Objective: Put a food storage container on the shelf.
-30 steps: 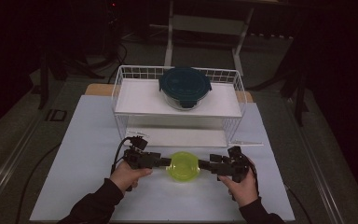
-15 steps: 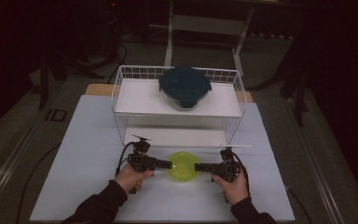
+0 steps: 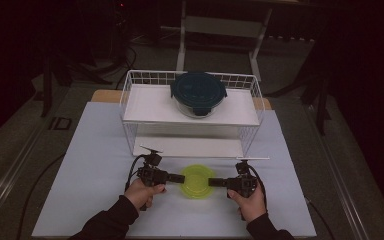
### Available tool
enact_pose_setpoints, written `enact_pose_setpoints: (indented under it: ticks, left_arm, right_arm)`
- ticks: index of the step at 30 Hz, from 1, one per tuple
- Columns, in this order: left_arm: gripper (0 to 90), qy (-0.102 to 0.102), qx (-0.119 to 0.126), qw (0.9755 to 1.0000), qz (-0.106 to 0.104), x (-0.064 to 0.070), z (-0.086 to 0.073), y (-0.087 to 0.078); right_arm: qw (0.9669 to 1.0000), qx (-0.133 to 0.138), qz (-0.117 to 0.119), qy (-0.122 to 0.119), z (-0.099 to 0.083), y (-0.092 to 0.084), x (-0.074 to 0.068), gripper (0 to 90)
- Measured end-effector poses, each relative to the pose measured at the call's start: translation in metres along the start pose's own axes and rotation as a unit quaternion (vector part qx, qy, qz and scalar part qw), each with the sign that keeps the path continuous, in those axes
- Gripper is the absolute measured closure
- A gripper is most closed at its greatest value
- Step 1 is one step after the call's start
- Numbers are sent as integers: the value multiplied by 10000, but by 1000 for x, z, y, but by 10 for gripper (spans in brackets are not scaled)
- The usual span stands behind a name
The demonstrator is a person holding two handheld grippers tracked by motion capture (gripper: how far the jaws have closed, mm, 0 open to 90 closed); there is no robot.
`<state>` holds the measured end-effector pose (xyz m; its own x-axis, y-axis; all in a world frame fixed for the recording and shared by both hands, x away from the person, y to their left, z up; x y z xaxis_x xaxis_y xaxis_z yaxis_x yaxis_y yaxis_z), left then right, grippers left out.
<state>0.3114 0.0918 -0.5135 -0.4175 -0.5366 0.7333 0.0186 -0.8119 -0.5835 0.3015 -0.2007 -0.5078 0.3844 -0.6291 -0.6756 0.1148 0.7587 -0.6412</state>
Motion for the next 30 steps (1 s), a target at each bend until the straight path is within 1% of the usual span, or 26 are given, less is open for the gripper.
enact_pose_setpoints:
  ticks: [1,4,5,7,8,10,11,13,14,15,16,17,18,19,21,22,23,24,25,26,27,28,29,30]
  left_arm:
    - [771,-11,-7,10000,-16,0,-1,0]
    - [779,-26,0,10000,-19,1,-2,-1]
    - [802,-19,15,10000,-18,2,-3,-2]
    - [805,85,14,9999,60,5,-4,-4]
    - [805,75,24,10000,43,7,-6,-6]
    - [805,106,20,9999,49,8,-6,-7]
    - [806,109,35,9999,15,9,-6,-8]
    - [806,167,37,9999,-7,12,-6,-12]
    - [807,225,57,9997,-2,16,-6,-16]
    - [806,225,57,9997,-2,16,-6,-16]
    - [807,253,110,9996,-35,21,-5,-20]
    - [807,253,110,9996,-35,21,-5,-20]
    - [807,324,141,9994,-41,26,-5,-25]
    - [807,324,141,9994,-41,26,-5,-25]
    - [807,427,179,9989,-50,31,-5,-30]
    - [808,474,227,9986,-43,37,-5,-35]
    - [807,474,227,9986,-43,37,-5,-35]
    - [808,472,239,9986,-46,39,-4,-38]
    - [808,502,266,9984,-49,41,-4,-41]
    - [808,536,318,9980,-47,46,-3,-46]
    - [808,536,318,9980,-47,46,-3,-46]
    - [808,550,363,9978,-65,50,-3,-51]
    - [808,550,363,9978,-65,50,-3,-51]
    - [808,592,394,9974,-81,52,-2,-53]
  right_arm:
    - [10000,1,6,-45,0,0,0,768]
    - [10000,35,30,-1,-1,-1,-2,782]
    - [10000,83,-14,-30,-2,-3,-5,811]
    - [9999,105,-45,-77,-2,-5,-7,813]
    - [9997,93,-126,-160,-2,-6,-11,814]
    - [9998,90,-110,-166,-2,-6,-12,813]
    - [9996,94,-129,-217,-2,-7,-13,814]
    - [9996,109,-84,-232,-2,-9,-16,814]
    - [9994,161,-87,-309,-2,-12,-20,814]
    - [9994,161,-87,-309,-2,-12,-20,814]
    - [9990,209,-98,-380,-2,-16,-25,813]
    - [9990,209,-98,-380,-2,-16,-25,813]
    - [9986,259,-98,-457,-2,-20,-31,813]
    - [9986,259,-98,-457,-2,-20,-31,813]
    - [9980,300,-116,-536,-1,-25,-37,813]
    - [9975,344,-109,-603,0,-29,-43,813]
    - [9975,344,-109,-603,0,-29,-43,813]
    - [9971,374,-107,-652,2,-33,-49,813]
    - [9971,374,-107,-652,2,-33,-49,813]
    - [9962,417,-135,-747,4,-36,-55,813]
    - [9962,417,-135,-747,4,-36,-55,813]
    - [9956,450,-148,-813,6,-40,-60,814]
    - [9956,450,-148,-813,6,-40,-60,814]
    - [9952,473,-138,-840,7,-42,-63,813]
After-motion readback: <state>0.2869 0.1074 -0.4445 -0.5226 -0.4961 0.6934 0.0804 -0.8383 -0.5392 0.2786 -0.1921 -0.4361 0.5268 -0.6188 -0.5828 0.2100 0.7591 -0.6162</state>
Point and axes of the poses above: each handheld gripper's, and its own axes: y roughly forward along the jaws, z roughly out of its top, x roughly to its right, the point moved 1 cm from there along y, roughly forward along the jaws, and after that the axes turned 7 degrees about -x, right-handed, at the moved point
